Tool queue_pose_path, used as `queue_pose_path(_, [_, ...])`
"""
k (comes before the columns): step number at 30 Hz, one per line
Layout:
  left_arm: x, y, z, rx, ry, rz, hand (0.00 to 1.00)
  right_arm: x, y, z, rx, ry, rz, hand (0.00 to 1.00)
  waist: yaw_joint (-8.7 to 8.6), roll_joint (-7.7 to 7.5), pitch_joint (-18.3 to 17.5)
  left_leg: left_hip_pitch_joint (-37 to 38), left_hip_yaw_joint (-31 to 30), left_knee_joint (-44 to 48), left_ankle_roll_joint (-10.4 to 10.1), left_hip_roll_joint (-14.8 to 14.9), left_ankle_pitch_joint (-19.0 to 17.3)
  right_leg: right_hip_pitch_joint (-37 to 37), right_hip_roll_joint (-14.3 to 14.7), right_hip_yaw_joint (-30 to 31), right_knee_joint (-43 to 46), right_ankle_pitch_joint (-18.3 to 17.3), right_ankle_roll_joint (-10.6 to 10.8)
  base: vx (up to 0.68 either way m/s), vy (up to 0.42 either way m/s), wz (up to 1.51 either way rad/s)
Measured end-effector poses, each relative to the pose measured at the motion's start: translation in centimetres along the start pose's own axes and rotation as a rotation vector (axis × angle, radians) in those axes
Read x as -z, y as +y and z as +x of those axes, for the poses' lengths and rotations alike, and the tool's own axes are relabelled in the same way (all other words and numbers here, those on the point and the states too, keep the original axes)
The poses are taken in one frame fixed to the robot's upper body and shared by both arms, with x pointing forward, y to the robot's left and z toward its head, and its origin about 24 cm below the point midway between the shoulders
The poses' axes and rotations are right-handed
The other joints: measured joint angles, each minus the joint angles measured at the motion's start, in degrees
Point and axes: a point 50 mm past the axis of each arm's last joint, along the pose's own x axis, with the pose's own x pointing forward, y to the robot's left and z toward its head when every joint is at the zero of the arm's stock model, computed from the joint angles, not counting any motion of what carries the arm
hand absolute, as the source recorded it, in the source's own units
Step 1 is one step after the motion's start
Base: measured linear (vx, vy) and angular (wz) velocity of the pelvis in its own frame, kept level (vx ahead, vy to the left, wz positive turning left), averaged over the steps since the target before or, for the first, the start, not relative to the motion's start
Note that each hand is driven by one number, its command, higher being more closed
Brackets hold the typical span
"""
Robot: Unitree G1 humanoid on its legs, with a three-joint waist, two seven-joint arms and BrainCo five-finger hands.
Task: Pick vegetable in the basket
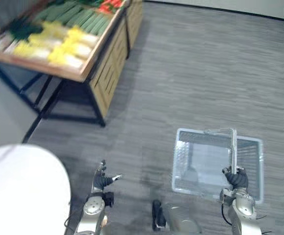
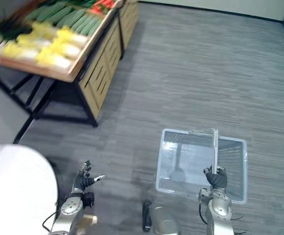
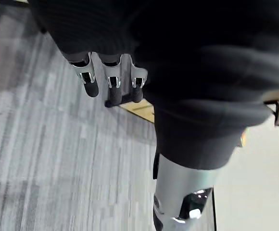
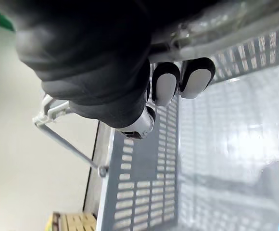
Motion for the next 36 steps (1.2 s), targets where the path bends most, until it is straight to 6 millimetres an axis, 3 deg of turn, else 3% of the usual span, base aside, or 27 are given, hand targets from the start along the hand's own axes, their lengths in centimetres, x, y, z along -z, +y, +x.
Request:
queue_pose_path(2, [0.7,0.1,-0.5,-0.006,0.023,-0.005,0.00,-0.8,-0.3,0.4,0.013,-0.031,-0.008,1.00,0.60,0.84,0.27,-4.71,-1.88,-12.49,-0.19,-4.55,-0.15,2.53,-1.19,2.73,-0.21,-2.34,1.41,0.33,0.214,-0.57])
queue_pose_path(4, [1.0,0.2,-0.9,-0.011,0.030,-0.009,0.00,-1.1,-0.7,0.7,0.025,-0.044,-0.034,1.00,0.90,1.45,0.36,-6.35,-4.25,-26.62,-3.74,-8.47,2.47,4.85,-2.35,4.45,-0.95,-4.36,3.02,0.46,0.312,-0.51])
queue_pose_path(5, [0.8,0.4,-1.0,-0.022,0.020,-0.022,0.00,-1.1,-0.9,1.1,0.034,-0.042,-0.063,1.00,2.38,2.26,0.04,-6.62,-5.80,-32.06,-4.11,-9.89,7.83,5.90,-2.45,7.27,-1.05,-6.26,4.35,0.47,0.306,-0.76])
queue_pose_path(7, [0.4,0.5,-0.9,-0.028,0.004,-0.025,0.00,-1.0,-0.8,1.5,0.029,-0.036,-0.080,1.00,3.40,2.23,-0.82,-6.91,-5.46,-29.25,-0.99,-12.00,8.19,7.49,-4.04,9.22,-2.64,-7.64,5.66,0.49,0.329,-0.61])
queue_pose_path(8, [0.1,0.6,-0.9,-0.027,-0.011,-0.026,0.00,-0.4,-0.8,1.2,0.025,-0.014,-0.088,1.00,3.40,0.65,-2.40,-7.26,-4.49,-27.75,2.43,-14.03,6.11,8.27,-6.40,9.84,-2.07,-9.23,7.92,0.74,0.413,-0.30])
queue_pose_path(9, [0.0,0.7,-0.9,-0.032,-0.015,-0.029,0.00,0.1,-0.7,1.1,0.020,0.006,-0.097,1.00,3.56,-0.90,-2.98,-6.40,-3.00,-27.52,4.80,-15.91,4.59,6.41,-8.09,10.18,4.23,-10.18,10.26,0.62,0.303,-0.18])
queue_pose_path(10, [-0.4,0.4,-0.6,-0.028,-0.028,-0.046,0.00,0.2,-0.6,1.2,0.013,0.011,-0.102,1.00,3.37,-1.53,-2.80,-5.15,-2.92,-26.89,6.73,-17.68,2.80,2.99,-9.41,10.24,13.59,-9.09,15.24,0.61,0.253,0.05])
queue_pose_path(11, [-0.7,0.3,-0.4,-0.023,-0.036,-0.052,0.00,0.5,-0.4,1.3,0.000,0.033,-0.122,1.00,1.82,-1.96,-2.53,-1.93,-3.33,-27.37,8.16,-19.58,0.94,-1.40,-10.93,10.23,26.45,-4.73,21.39,0.56,0.228,0.26])
queue_pose_path(12, [-1.0,0.4,-0.3,-0.018,-0.043,-0.038,0.00,1.2,-0.2,1.3,-0.011,0.064,-0.145,1.00,0.77,-1.92,-2.22,2.87,-3.58,-28.51,9.10,-20.58,-0.25,-4.27,-11.79,8.95,36.78,-3.67,18.74,0.70,0.237,0.32])
queue_pose_path(14, [-1.3,0.4,-0.2,-0.029,-0.055,-0.033,0.00,1.6,0.5,1.1,-0.042,0.082,-0.169,1.00,0.44,-1.11,-2.00,10.03,-4.13,-32.30,9.55,-20.64,-0.94,-7.36,-11.90,4.67,39.01,-5.32,13.48,0.67,0.138,-0.03])
queue_pose_path(16, [-2.5,0.7,0.4,-0.036,-0.102,-0.022,0.00,1.3,1.2,1.2,-0.074,0.069,-0.176,1.00,0.40,0.07,-1.52,15.72,-6.37,-37.69,9.79,-19.80,-1.08,-11.81,-10.07,0.01,34.46,-7.16,10.25,0.60,0.030,-0.05])
queue_pose_path(18, [-3.9,0.5,1.1,-0.039,-0.148,-0.027,0.00,0.6,1.4,1.7,-0.089,0.045,-0.174,1.00,0.12,0.95,-0.89,18.95,-8.15,-39.78,9.77,-18.56,-1.07,-16.16,-7.47,-1.39,24.41,-7.25,9.55,0.59,-0.025,0.30])
queue_pose_path(19, [-4.6,0.4,1.5,-0.042,-0.171,-0.032,0.00,0.2,1.2,1.9,-0.086,0.024,-0.179,1.00,-0.21,1.31,-0.62,20.49,-10.01,-39.73,9.03,-17.86,-1.44,-18.16,-6.06,-0.04,15.28,-4.32,9.48,0.59,-0.082,0.63])
queue_pose_path(21, [-5.2,0.2,1.7,-0.041,-0.196,-0.037,0.00,-0.6,1.0,2.0,-0.085,-0.011,-0.187,1.00,-1.35,1.23,-0.64,22.80,-12.81,-38.43,4.89,-17.18,-3.79,-18.00,-4.10,5.63,-1.00,5.68,10.46,0.62,-0.143,0.84])
queue_pose_path(22, [-5.3,0.4,1.7,-0.051,-0.201,-0.034,0.00,-0.6,0.7,1.7,-0.083,-0.015,-0.195,1.00,-1.52,0.16,-0.81,24.74,-14.50,-36.79,2.05,-17.36,-6.12,-17.26,-4.03,9.02,-6.57,15.19,10.95,0.69,-0.252,0.73])
queue_pose_path(23, [-5.0,-0.3,1.6,-0.055,-0.185,-0.058,0.00,-0.9,0.2,2.0,-0.076,-0.026,-0.213,1.00,-1.19,2.62,-0.17,26.23,-16.21,-34.19,1.12,-14.90,-7.64,-17.28,-2.62,7.82,-0.72,17.30,9.42,0.69,-0.248,0.60])
queue_pose_path(24, [-5.1,-0.4,1.5,-0.052,-0.190,-0.064,0.00,-1.1,0.3,2.0,-0.077,-0.034,-0.209,1.00,-1.22,3.59,-0.42,25.72,-16.56,-32.74,-0.08,-13.77,-6.94,-17.59,-2.33,6.98,1.59,15.47,7.95,0.76,-0.279,0.68])
queue_pose_path(26, [-6.6,-1.1,1.1,-0.049,-0.251,-0.114,0.00,-1.5,1.0,1.4,-0.089,-0.059,-0.172,1.00,-1.03,3.96,-0.33,21.77,-17.25,-20.08,-1.78,-12.46,0.34,-15.17,-3.05,3.17,7.75,7.73,6.15,0.64,-0.232,0.87])
queue_pose_path(27, [-7.0,-1.4,1.0,-0.045,-0.269,-0.130,0.00,-1.5,1.2,1.1,-0.096,-0.061,-0.169,1.00,-0.58,3.96,-0.31,19.52,-16.94,-14.36,-1.70,-11.69,4.25,-13.39,-3.12,2.26,7.58,6.52,5.47,0.54,-0.217,0.85])
queue_pose_path(28, [-7.8,-1.7,0.6,-0.034,-0.307,-0.150,0.00,-1.4,1.6,0.5,-0.108,-0.062,-0.156,1.00,0.62,3.86,-0.20,14.53,-15.14,-3.40,-1.68,-8.11,6.25,-8.35,-2.85,0.82,5.29,4.38,4.93,0.51,-0.210,0.74])
queue_pose_path(29, [-8.1,-1.6,0.1,-0.036,-0.329,-0.161,0.00,-1.4,2.1,0.1,-0.115,-0.064,-0.133,1.00,1.07,4.04,-0.15,10.62,-11.69,3.13,-1.47,-4.55,5.03,-3.52,-2.11,-1.17,2.60,3.63,4.05,0.59,-0.244,0.69])
queue_pose_path(30, [-8.2,-1.6,-0.2,-0.038,-0.340,-0.166,0.00,-1.6,2.3,-0.1,-0.116,-0.071,-0.119,1.00,1.38,3.86,-0.11,8.77,-10.18,4.81,-1.53,-3.56,4.14,-1.42,-2.09,-1.88,1.16,3.27,3.57,0.43,-0.181,0.41])
queue_pose_path(33, [-8.1,-1.3,-0.9,-0.047,-0.355,-0.175,0.00,-2.4,1.8,-0.4,-0.087,-0.114,-0.081,1.00,3.09,3.35,0.01,0.81,-1.85,1.16,-0.71,-2.45,0.63,5.72,-3.42,-4.46,-3.45,0.58,3.74,0.30,-0.098,0.41])
queue_pose_path(36, [-8.3,-1.3,-0.9,-0.055,-0.365,-0.177,0.00,-2.1,0.1,0.1,-0.008,-0.104,-0.060,1.00,3.35,4.07,-0.48,-2.22,7.62,-14.07,-0.88,-3.57,0.48,10.56,-5.39,-9.35,-4.92,-2.62,5.04,0.34,0.013,0.90])
